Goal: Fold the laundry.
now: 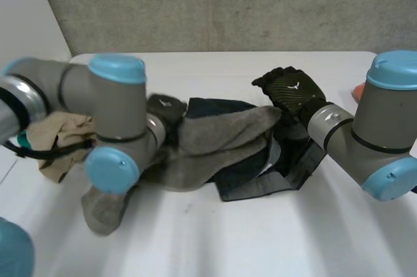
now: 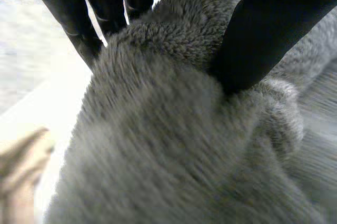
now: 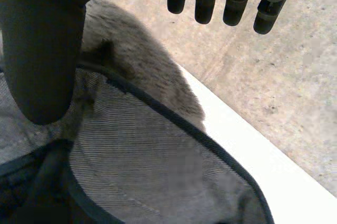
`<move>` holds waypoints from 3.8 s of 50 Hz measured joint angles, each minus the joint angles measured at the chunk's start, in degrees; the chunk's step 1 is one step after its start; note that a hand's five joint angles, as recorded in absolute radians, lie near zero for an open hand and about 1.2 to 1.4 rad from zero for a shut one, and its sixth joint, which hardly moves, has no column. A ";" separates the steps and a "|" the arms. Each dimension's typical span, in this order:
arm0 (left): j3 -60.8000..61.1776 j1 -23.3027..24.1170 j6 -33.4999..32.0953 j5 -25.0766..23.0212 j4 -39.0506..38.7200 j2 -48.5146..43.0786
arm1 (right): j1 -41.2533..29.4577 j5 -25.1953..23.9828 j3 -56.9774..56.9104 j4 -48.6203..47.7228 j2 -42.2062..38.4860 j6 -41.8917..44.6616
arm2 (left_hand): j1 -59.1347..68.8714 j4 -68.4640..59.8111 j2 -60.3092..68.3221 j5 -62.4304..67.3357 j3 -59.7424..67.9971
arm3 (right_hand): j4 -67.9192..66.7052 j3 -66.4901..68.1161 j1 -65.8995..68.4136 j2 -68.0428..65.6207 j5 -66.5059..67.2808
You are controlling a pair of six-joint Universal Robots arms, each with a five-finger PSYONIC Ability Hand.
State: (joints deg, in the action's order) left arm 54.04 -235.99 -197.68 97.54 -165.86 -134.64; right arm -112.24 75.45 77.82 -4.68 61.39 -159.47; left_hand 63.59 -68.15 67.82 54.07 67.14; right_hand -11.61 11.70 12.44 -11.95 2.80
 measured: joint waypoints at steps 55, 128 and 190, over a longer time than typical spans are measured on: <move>16.10 -14.82 -6.58 -15.52 -4.33 16.18 | -2.93 4.53 3.34 11.60 5.20 28.10 | -52.54 56.82 -56.44 -51.35 -55.36 | 0.00 0.00 0.00 0.00 0.00; -27.35 -3.72 -7.53 -3.37 1.09 3.67 | 6.16 5.05 -28.11 6.57 -11.53 -24.99 | 2.00 -0.20 0.81 2.02 1.18 | -56.77 56.12 51.86 -55.38 55.04; 35.32 3.23 5.35 -11.81 6.73 21.85 | 13.52 -15.85 21.49 15.86 9.05 39.71 | -45.41 50.21 -49.66 -46.53 -48.91 | -8.91 9.93 9.01 -9.54 6.87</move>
State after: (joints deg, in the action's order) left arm 89.36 -232.76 -192.33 85.73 -159.13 -112.79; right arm -98.72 59.60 99.31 11.18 70.44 -119.76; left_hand 18.19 -17.94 18.16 7.54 18.23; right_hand -20.52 21.63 21.45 -21.49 9.67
